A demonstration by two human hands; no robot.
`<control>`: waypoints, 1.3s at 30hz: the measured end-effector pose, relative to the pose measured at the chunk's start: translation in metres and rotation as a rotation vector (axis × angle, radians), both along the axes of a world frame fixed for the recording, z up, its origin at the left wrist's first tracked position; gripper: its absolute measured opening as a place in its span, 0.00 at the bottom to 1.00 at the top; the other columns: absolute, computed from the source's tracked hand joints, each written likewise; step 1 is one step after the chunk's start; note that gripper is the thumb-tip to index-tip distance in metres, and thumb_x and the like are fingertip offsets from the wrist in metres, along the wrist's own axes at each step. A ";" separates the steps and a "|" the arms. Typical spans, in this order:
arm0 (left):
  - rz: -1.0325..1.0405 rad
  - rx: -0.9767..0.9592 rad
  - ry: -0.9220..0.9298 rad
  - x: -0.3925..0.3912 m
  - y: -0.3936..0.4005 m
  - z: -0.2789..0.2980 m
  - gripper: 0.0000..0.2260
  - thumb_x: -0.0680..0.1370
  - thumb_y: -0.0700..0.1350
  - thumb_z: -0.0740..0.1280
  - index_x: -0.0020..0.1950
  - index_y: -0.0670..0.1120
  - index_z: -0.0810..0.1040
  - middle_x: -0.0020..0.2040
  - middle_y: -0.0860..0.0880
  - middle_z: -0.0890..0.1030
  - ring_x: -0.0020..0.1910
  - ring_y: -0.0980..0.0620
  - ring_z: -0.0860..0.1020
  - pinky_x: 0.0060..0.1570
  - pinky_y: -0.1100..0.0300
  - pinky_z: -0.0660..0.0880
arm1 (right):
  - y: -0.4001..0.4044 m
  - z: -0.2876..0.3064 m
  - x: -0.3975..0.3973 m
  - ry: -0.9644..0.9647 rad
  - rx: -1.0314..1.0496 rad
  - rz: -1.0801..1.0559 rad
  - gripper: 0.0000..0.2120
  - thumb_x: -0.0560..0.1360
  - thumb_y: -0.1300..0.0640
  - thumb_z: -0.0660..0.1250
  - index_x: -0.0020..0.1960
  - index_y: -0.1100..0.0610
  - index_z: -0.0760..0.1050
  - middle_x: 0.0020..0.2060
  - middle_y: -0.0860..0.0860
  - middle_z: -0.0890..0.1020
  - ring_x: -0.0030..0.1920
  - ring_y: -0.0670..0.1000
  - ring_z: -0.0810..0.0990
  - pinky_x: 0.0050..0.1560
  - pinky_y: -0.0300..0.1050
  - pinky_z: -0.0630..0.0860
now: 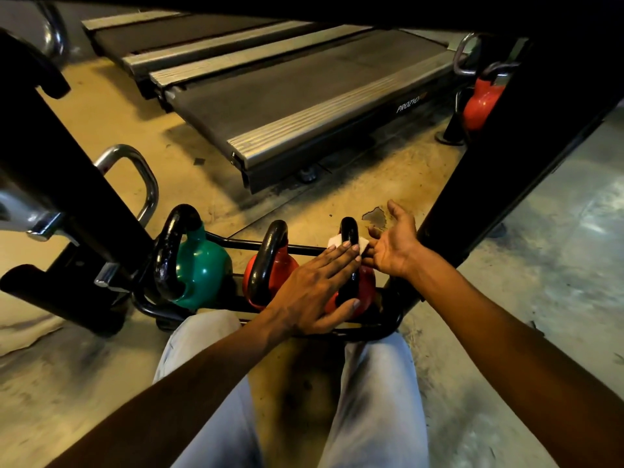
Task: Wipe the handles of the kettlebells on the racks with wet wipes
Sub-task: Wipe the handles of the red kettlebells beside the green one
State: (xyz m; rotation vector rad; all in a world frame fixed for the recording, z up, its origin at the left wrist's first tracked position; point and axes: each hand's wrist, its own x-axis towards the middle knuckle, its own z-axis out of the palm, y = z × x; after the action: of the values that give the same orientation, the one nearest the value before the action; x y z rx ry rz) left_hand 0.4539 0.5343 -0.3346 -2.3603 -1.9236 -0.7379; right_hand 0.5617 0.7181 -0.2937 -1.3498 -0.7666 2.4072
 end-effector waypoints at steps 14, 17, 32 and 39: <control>-0.030 -0.013 0.000 -0.006 0.002 0.002 0.31 0.84 0.57 0.62 0.82 0.41 0.64 0.83 0.42 0.61 0.84 0.48 0.56 0.82 0.48 0.56 | -0.036 -0.009 0.036 0.063 -0.010 0.177 0.40 0.79 0.32 0.56 0.71 0.67 0.74 0.62 0.62 0.84 0.65 0.60 0.81 0.66 0.53 0.76; -0.052 -0.010 0.026 -0.011 0.004 0.005 0.33 0.84 0.58 0.60 0.83 0.41 0.61 0.83 0.41 0.59 0.85 0.47 0.54 0.82 0.46 0.55 | -0.034 -0.001 0.045 0.075 0.006 0.134 0.41 0.79 0.32 0.57 0.71 0.68 0.74 0.64 0.63 0.83 0.64 0.61 0.81 0.62 0.54 0.77; -0.085 -0.177 -0.009 -0.039 0.032 0.025 0.32 0.83 0.61 0.58 0.83 0.45 0.62 0.83 0.45 0.62 0.83 0.51 0.57 0.82 0.55 0.54 | -0.086 -0.033 0.060 -0.029 0.452 0.150 0.28 0.84 0.37 0.57 0.75 0.54 0.74 0.68 0.56 0.82 0.69 0.56 0.79 0.72 0.56 0.73; -0.098 -0.185 -0.001 -0.041 0.040 0.033 0.34 0.83 0.65 0.54 0.82 0.44 0.65 0.82 0.44 0.64 0.82 0.48 0.61 0.81 0.48 0.59 | -0.119 -0.037 0.073 -0.060 0.693 0.141 0.23 0.81 0.35 0.61 0.73 0.41 0.74 0.67 0.42 0.82 0.70 0.44 0.77 0.72 0.50 0.73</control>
State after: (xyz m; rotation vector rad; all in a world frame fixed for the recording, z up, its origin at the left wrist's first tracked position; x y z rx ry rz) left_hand 0.4129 0.5743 -0.3021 -2.5775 -1.9684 -0.5889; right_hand 0.6350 0.5992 -0.3310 -1.0963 -1.5663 1.8960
